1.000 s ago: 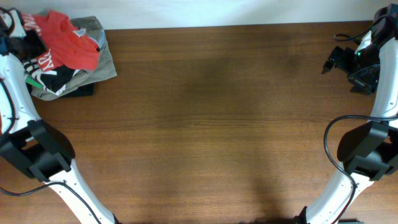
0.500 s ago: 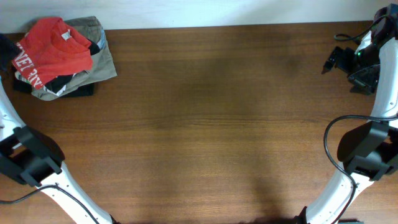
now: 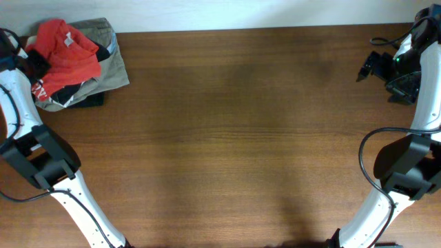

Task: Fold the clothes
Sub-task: 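Release the bundle and press it flat on the stack with the left gripper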

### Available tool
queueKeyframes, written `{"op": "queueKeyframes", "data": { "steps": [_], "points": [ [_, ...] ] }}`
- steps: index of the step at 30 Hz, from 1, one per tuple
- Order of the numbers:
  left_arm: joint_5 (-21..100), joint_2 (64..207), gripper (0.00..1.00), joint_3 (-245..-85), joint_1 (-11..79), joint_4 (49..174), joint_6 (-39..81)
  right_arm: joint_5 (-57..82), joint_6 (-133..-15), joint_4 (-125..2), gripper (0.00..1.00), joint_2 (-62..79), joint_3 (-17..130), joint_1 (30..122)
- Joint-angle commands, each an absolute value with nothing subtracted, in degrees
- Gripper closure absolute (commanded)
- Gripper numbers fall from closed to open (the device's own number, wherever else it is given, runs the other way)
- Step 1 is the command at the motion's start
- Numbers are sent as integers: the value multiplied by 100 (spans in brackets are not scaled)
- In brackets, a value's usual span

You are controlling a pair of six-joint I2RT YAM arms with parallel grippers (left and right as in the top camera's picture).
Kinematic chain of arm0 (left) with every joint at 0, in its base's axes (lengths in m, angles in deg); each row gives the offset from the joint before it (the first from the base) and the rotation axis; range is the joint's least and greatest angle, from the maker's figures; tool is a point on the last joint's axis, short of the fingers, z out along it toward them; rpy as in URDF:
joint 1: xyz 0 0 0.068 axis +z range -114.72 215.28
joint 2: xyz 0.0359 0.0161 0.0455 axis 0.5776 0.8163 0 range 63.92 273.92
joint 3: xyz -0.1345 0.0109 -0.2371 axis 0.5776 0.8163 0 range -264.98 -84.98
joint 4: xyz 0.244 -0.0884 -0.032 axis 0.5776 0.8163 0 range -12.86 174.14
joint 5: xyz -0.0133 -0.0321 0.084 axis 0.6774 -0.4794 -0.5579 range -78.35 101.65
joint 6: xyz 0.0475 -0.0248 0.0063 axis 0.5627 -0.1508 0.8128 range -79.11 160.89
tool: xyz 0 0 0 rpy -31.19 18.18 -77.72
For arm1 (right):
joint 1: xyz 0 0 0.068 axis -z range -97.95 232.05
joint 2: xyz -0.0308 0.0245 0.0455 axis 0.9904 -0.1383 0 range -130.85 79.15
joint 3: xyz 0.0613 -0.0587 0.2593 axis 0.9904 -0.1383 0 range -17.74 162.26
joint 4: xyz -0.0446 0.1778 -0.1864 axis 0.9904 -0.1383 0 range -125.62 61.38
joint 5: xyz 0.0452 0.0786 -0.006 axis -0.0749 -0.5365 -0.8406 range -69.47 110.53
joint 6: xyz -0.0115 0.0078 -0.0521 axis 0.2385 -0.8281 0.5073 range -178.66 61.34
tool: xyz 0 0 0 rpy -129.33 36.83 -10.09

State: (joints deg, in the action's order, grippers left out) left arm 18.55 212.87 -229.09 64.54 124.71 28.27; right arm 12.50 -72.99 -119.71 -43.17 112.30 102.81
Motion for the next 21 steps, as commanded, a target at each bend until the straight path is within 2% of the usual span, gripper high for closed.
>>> {"op": "queueKeyframes", "data": {
  "steps": [1,6,14,21],
  "points": [
    [2183,20828,99,-23128,6504,12546,2978,1215,-7246,-11971,1,-4312,11278,10272],
    [2347,20288,99,-23139,6316,12495,2962,1217,-7246,-11971,1,-4312,11278,10272],
    [1866,20653,99,-22640,5595,12439,3212,1215,-7246,-11973,1,-4312,11278,10272],
    [1848,20895,99,-22489,5440,12622,3347,1215,-7246,-11973,1,-4312,11278,10272]
  ]
}}
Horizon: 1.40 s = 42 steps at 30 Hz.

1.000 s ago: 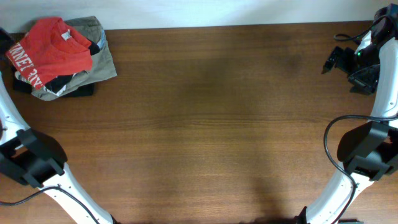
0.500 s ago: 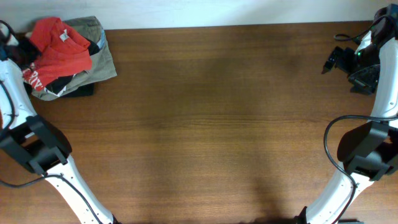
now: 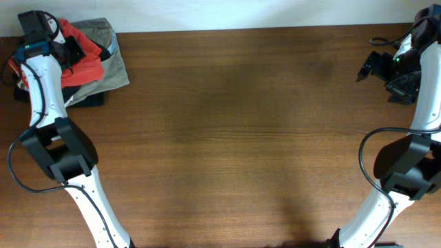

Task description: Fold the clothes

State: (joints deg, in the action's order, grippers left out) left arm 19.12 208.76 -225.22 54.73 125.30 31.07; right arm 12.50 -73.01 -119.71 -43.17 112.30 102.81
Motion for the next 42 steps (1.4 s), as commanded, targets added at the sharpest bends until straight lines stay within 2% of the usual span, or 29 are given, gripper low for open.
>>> {"op": "queueKeyframes", "data": {
  "steps": [1,3,5,6,9,11,16,26,27,29,31,33,35,42],
  "points": [
    [1846,20790,99,-22496,5440,12659,3351,1215,-7246,-11973,1,-4312,11278,10272],
    [1848,20432,98,-22496,5438,12638,3345,1215,-7246,-11973,1,-4312,11278,10272],
    [2084,19759,87,-22496,5418,12605,3192,1215,-7246,-11971,2,-4312,11278,10272],
    [2373,19418,76,-22496,5418,12611,3192,1215,-7246,-11973,1,-4312,11278,10272],
    [3778,18253,1,-22496,5418,13129,3148,1215,-7246,-11973,1,-4312,11278,10272],
    [4572,17519,1,-22496,5418,14043,3148,1215,-7246,-11971,1,-4312,11278,10272],
    [4644,16183,1,-22487,5418,17385,3157,1215,-7246,-11971,1,-4312,11278,10272],
    [4639,15755,1,-22452,5392,17385,3203,1215,-7246,-11973,1,-4312,11278,10272],
    [4497,15726,1,-22367,5199,17385,3472,1215,-7246,-11971,1,-4312,11278,10272],
    [3252,15479,1,-22079,4528,17300,3518,1215,-7246,-11971,1,-4312,11278,10272],
    [2395,14935,1,-21268,3750,16814,3491,1215,-7246,-11971,1,-4312,11278,10272],
    [2076,13969,1,-19497,3355,15531,3502,1215,-7246,-11971,1,-4312,11278,10272],
    [2056,13204,1,-17989,3359,14519,3598,1215,-7246,-11973,1,-4312,11278,10272],
    [1778,9132,1,-11786,3680,9619,3797,1215,-7246,-11971,1,-4312,11278,10272]
  ]
}}
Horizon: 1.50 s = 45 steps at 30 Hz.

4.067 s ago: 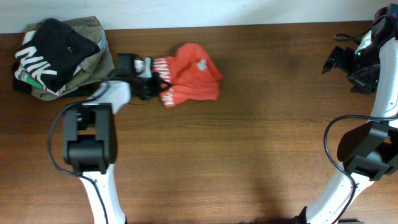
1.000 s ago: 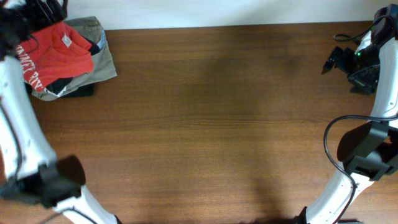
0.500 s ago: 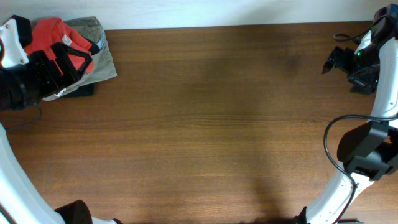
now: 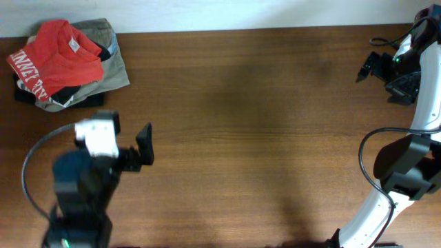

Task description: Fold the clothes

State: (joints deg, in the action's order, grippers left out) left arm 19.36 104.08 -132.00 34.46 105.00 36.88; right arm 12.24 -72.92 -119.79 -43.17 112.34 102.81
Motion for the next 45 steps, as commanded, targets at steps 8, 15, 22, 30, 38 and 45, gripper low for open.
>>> {"op": "queueKeyframes", "data": {
  "steps": [8,15,22,30,38,45],
  "points": [
    [1398,6986,1,-8877,3884,7412,3795,1215,-7246,-11971,1,-4312,11278,10272],
    [1099,6422,1,-8549,3873,8190,3795,1215,-7246,-11971,1,-4312,11278,10272],
    [1096,6426,1,-8549,3873,8192,3795,1217,-7246,-11971,1,-4312,11278,10272],
    [1096,6426,1,-8549,3873,8192,3795,1215,-7246,-11971,1,-4312,11278,10272],
    [1096,6426,1,-8549,3873,8192,3795,1215,-7246,-11971,1,-4284,11278,10254],
    [1096,6439,1,-8549,3873,8192,3795,1215,-7246,-11971,1,-3294,11278,9863]
  ]
}}
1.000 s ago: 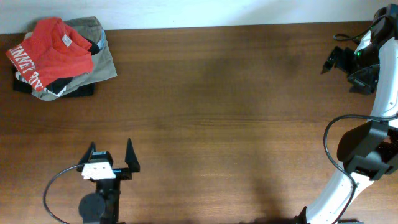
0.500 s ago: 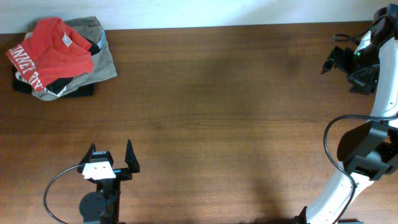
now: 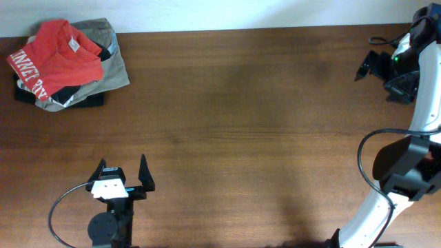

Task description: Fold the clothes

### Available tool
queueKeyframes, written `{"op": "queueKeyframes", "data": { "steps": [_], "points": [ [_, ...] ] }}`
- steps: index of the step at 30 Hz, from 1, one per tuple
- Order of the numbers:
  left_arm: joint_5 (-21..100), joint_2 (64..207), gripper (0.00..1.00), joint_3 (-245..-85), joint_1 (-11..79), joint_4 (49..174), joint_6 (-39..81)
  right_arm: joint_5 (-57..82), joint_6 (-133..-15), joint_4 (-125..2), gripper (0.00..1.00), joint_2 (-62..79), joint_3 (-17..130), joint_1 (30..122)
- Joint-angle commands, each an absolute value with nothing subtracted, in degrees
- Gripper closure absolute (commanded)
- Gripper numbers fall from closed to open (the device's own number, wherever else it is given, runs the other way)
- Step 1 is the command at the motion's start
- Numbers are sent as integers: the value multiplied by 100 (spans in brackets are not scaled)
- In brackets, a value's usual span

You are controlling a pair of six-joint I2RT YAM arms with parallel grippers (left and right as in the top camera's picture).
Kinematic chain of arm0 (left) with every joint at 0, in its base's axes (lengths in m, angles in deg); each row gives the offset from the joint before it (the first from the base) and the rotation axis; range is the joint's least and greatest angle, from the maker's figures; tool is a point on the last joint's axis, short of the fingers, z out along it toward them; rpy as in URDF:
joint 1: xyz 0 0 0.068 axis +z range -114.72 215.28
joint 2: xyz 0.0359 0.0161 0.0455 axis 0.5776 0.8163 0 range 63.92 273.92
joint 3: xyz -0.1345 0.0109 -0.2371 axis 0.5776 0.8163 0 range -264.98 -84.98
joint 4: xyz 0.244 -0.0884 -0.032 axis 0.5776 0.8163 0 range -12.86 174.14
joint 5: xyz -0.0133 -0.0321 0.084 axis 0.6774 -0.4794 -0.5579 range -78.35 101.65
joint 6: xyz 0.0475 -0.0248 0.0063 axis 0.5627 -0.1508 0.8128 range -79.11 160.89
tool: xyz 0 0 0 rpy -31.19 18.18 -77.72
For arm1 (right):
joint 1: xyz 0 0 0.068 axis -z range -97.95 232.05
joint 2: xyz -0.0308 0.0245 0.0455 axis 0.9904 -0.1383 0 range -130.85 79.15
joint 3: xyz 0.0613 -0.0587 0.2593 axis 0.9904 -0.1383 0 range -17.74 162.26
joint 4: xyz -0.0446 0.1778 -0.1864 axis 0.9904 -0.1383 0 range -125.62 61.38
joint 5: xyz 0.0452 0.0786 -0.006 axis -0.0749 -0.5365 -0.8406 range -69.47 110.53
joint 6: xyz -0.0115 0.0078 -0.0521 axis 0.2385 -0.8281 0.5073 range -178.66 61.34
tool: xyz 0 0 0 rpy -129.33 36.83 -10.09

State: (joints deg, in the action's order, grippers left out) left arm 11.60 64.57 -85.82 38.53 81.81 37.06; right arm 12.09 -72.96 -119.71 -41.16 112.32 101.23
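Observation:
A stack of clothes lies at the table's back left corner. On top is a folded red shirt (image 3: 55,58) with white lettering. Under it are an olive garment (image 3: 116,67) and a dark one (image 3: 65,100). My left gripper (image 3: 122,171) is far from the stack, near the front edge. It is open, its fingers are spread, and nothing is between them. At the far right edge my right gripper (image 3: 368,65) looks open and holds nothing.
The brown wooden table (image 3: 241,138) fills the view, with a pale wall strip along its back edge. A black cable (image 3: 58,217) loops beside the left arm's base. The right arm (image 3: 406,172) stands along the right edge.
My left arm has drawn back from the left middle of the table to the front edge, still open. The clothes stack and the right arm have not changed.
My left gripper was first at the left edge of the stack, where the red shirt lay bunched. Then it was over the shirt. After that the shirt lay flat on top and the arm was off the stack; now the arm is at the front edge.

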Motion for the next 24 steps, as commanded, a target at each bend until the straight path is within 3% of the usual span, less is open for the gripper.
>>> {"op": "queueKeyframes", "data": {
  "steps": [1,5,8,13,24],
  "points": [
    [1096,6452,1,-8549,3873,8192,3795,1217,-7246,-11971,1,-3080,11278,9734],
    [1096,6459,1,-8549,3873,8192,3795,1471,-7244,-11964,1,-2302,11278,9177],
    [1096,6459,1,-8549,3873,8192,3795,2498,-7246,-11846,1,-1738,11186,8807],
    [1096,6459,1,-8549,3873,8192,3795,2706,-7246,-10970,1,-627,10032,8532],
    [1096,6459,1,-8549,3873,8192,3795,2319,-7196,-6154,1,4441,2760,8241]
  ]
}}
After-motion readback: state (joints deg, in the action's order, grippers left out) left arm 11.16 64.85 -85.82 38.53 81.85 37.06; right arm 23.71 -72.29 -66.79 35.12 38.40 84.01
